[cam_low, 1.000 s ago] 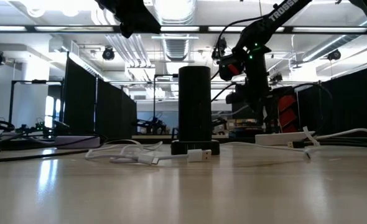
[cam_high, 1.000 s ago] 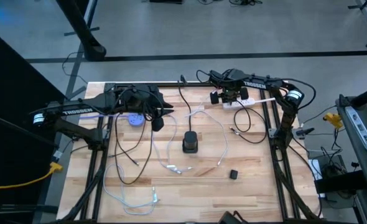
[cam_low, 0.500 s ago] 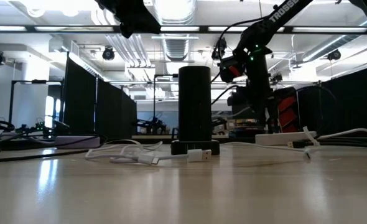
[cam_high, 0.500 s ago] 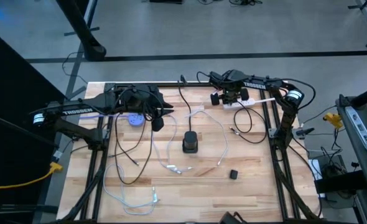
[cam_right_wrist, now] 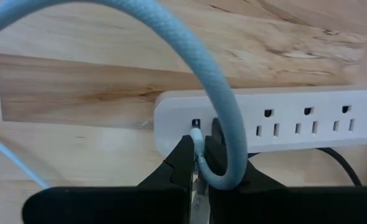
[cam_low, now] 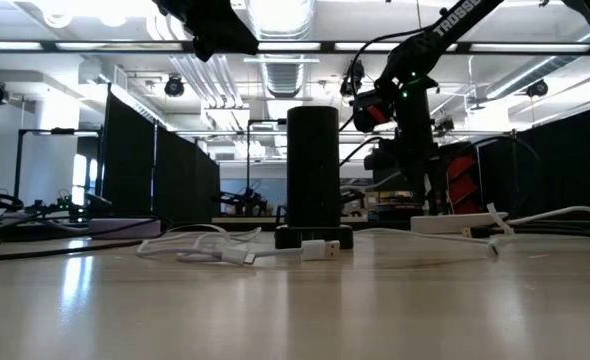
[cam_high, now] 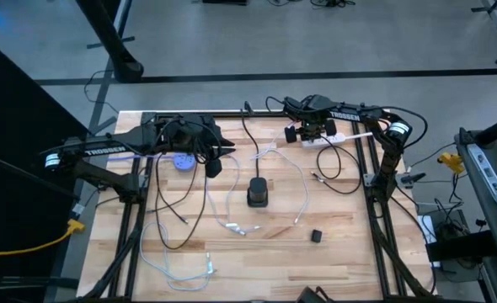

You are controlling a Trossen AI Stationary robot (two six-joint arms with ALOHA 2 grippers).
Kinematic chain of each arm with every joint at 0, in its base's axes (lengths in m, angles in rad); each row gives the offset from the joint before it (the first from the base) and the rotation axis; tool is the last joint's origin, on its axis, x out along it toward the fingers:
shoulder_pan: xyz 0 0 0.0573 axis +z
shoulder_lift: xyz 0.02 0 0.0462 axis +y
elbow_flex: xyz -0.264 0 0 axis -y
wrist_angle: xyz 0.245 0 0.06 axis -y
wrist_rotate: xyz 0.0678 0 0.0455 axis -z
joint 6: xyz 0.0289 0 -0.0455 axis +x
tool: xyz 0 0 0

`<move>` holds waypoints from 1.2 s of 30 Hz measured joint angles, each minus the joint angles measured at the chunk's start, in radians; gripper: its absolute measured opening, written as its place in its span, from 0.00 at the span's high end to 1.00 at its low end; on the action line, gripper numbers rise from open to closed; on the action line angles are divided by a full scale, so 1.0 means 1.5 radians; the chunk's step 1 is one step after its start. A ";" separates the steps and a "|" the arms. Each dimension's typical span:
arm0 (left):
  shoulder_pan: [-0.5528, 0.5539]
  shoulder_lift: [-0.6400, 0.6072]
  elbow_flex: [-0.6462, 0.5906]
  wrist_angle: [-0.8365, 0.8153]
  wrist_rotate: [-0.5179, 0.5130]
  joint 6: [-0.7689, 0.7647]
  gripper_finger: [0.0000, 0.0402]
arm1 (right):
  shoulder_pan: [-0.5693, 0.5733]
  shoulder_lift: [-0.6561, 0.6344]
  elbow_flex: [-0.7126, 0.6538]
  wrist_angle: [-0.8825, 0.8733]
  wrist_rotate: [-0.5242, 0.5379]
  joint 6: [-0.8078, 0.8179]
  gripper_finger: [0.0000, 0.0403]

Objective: Insert USB
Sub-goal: Insert the white charger cable into the white outlet extension

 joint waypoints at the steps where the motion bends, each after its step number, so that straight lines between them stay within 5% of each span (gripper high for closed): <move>1: 0.000 0.000 0.000 0.000 0.000 0.000 0.84 | 0.000 0.000 0.000 0.001 0.000 0.000 0.97; 36: 0.000 0.000 0.000 0.002 0.000 0.000 0.84 | 0.000 0.001 0.000 -0.008 0.011 -0.012 0.97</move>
